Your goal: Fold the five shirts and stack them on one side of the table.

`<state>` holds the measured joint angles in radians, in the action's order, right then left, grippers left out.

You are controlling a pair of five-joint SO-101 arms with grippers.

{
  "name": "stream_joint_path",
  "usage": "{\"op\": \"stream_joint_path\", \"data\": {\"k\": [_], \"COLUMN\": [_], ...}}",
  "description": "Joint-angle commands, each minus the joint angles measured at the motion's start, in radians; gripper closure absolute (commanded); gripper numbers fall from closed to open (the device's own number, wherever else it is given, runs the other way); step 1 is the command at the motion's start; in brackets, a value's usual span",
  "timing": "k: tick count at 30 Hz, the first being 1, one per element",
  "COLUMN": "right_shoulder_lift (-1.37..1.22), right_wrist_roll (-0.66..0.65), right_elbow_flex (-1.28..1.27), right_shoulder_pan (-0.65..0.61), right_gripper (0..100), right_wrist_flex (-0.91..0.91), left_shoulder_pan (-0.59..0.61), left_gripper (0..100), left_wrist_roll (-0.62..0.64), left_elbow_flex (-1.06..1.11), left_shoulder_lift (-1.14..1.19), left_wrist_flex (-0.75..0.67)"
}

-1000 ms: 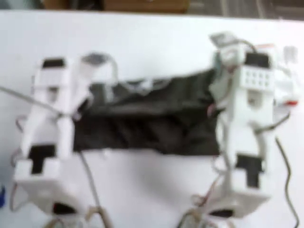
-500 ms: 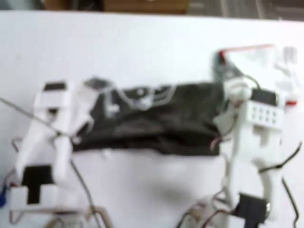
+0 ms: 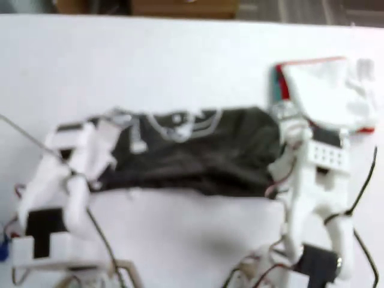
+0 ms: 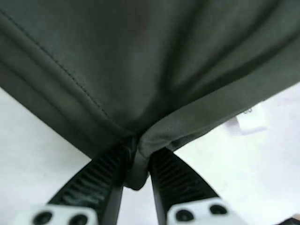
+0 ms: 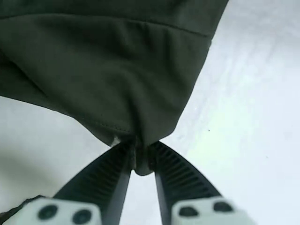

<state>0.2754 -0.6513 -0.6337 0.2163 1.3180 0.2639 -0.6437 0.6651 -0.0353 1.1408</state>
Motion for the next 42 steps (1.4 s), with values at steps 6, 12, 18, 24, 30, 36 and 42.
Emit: {"op": "stream_joint_path", "data": {"k": [6, 12, 18, 24, 30, 36, 42], "right_shoulder_lift": [0.087, 0.189, 0.206, 0.208, 0.213, 0.214, 0.199], "right_wrist_roll": [-0.008, 0.002, -0.003, -0.006, -0.002, 0.0, 0.058], "right_elbow_flex": [0.04, 0.184, 0.16, 0.008, -0.005, 0.086, 0.353], "right_shoulder_pan": [0.012, 0.002, 0.01, 0.004, 0.001, 0.004, -0.004], "right_gripper": [97.8, 97.8, 97.8, 97.8, 89.5, 80.6, 82.6], "right_wrist_flex": [0.07, 0.231, 0.275, 0.194, 0.174, 0.203, 0.213], "left_shoulder_pan": [0.018, 0.014, 0.031, 0.04, 0.04, 0.103, 0.166], "left_gripper": [97, 97, 97, 97, 81, 75, 76], "left_wrist_roll": [-0.005, -0.003, -0.02, -0.081, -0.072, -0.029, 0.123], "left_elbow_flex": [-0.012, -0.122, -0.148, -0.025, -0.044, -0.303, -0.478], "left_shoulder_lift": [-0.041, -0.04, -0.038, -0.038, -0.043, -0.048, -0.035], "left_wrist_flex": [-0.006, 0.14, 0.166, 0.068, 0.049, 0.226, 0.267]}}
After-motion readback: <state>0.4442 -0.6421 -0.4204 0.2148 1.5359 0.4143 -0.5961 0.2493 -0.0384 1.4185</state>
